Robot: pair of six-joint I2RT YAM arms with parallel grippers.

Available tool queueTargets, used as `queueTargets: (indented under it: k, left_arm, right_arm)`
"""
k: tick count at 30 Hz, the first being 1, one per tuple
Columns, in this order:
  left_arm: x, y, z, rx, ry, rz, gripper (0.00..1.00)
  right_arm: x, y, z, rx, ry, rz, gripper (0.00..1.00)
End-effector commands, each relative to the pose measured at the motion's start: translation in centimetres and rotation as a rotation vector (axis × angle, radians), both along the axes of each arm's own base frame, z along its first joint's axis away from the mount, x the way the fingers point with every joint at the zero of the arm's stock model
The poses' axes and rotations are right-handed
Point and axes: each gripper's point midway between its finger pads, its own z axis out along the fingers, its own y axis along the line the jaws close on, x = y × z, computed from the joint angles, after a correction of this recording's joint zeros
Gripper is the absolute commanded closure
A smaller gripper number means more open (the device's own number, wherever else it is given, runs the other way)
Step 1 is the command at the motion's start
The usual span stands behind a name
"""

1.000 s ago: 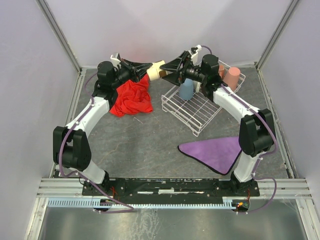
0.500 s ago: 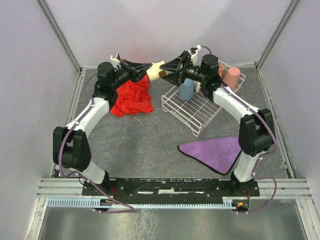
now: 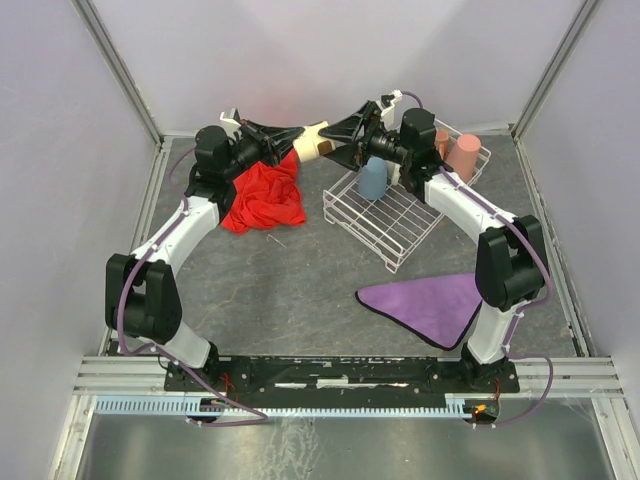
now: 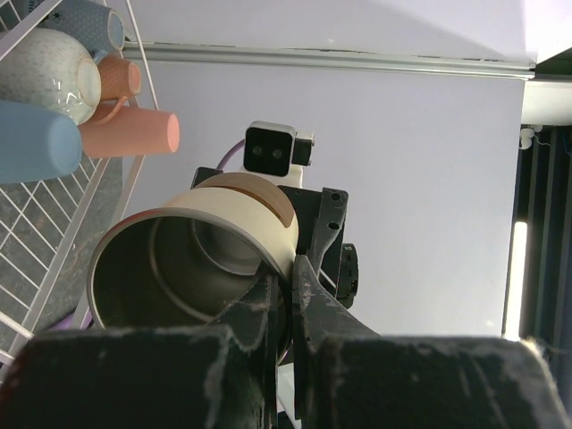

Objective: Load the cups into the dish rack

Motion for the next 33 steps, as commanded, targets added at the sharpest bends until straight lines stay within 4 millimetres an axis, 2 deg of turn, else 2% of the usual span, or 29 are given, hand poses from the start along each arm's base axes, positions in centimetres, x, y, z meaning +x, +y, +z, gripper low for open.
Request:
queueTargets:
  k: [1, 7, 11, 14, 17, 19, 22, 27, 31, 33]
  left_arm:
    - [-2.1, -0.5, 3.2, -0.034, -0.081, -0.044, 0.97]
    - [-2.4, -0.7, 3.4, -0.04, -0.083, -0.049, 0.97]
    - [-2.4, -0.6, 3.3, -0.042, -0.08, -0.042, 0.97]
    - [-2.1, -0.5, 3.2, -0.042, -0.082, -0.033, 0.97]
    - [-1.6, -0.4, 3.2, -0.038, -0.089, -0.027, 0.97]
    - [-1.2, -0.4, 3.0, -0.024, -0.093, -0.026, 0.97]
    - [-0.5, -0.1, 2.5, -0.002, -0.093, -0.013, 0.87]
    - [0.6, 1.0, 1.9, 0.038, -0.098, 0.026, 0.61]
    - [1.2, 1.6, 1.5, 0.057, -0.104, 0.046, 0.54]
    - [1.4, 1.9, 1.2, 0.075, -0.106, 0.055, 0.54]
  right_arm:
    - [0.7, 0.3, 3.6, 0.053, -0.124, -0.028, 0.16]
    - [1.2, 0.5, 3.4, 0.055, -0.118, -0.039, 0.16]
    - [1.3, 0.7, 3.3, 0.061, -0.115, -0.036, 0.2]
    - [1.1, 0.8, 3.4, 0.061, -0.118, -0.028, 0.33]
    - [0.7, 0.7, 3.5, 0.058, -0.123, -0.019, 0.57]
    - [0.3, 0.6, 3.6, 0.053, -0.127, -0.014, 0.67]
    - [-0.1, 0.3, 3.6, 0.048, -0.125, -0.015, 0.75]
    - [-0.1, -1.2, 3.2, 0.029, -0.117, -0.041, 0.84]
    - [0.0, -2.5, 2.9, 0.018, -0.109, -0.064, 0.87]
    - [0.1, -3.3, 2.9, 0.008, -0.106, -0.077, 0.88]
